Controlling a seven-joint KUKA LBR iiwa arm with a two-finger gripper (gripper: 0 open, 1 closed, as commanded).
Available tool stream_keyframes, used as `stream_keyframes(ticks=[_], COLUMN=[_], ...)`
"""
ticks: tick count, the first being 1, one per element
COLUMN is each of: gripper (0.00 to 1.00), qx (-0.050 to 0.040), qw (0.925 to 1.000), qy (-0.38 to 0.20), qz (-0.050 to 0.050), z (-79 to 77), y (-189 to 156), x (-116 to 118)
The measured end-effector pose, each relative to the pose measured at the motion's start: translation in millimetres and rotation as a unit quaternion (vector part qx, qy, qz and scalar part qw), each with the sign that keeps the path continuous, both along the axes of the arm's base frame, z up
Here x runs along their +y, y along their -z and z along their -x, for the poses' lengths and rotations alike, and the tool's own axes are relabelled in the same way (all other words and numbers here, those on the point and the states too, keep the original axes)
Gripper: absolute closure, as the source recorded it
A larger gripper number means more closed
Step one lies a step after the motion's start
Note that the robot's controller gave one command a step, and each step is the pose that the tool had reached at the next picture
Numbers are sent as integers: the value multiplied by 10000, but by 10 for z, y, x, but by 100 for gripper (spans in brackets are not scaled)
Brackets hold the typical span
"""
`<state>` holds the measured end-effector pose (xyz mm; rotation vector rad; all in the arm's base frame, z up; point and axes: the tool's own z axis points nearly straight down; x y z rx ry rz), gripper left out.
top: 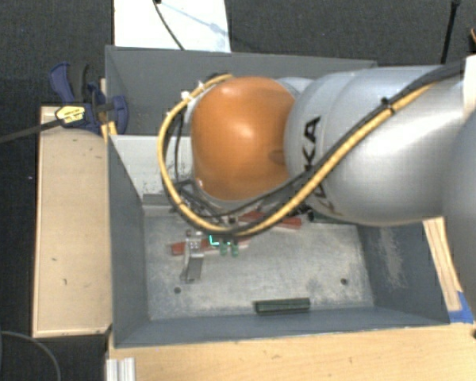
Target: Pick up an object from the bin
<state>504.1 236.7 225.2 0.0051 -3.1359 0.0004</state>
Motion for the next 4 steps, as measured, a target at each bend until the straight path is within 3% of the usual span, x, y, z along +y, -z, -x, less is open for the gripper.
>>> stream_keyframes(ticks=[1,2,3,4], gripper=[0,0,100,100], qx=[-48,-3,-34,-74], qw=[10000,9961,9963,9749], qy=[-61,-885,-859,-2227], qz=[11,2,-11,-19], z=[-585,-684,-700,-430], y=[334,1588,1545,294], x=[-607,-892,-873,-397])
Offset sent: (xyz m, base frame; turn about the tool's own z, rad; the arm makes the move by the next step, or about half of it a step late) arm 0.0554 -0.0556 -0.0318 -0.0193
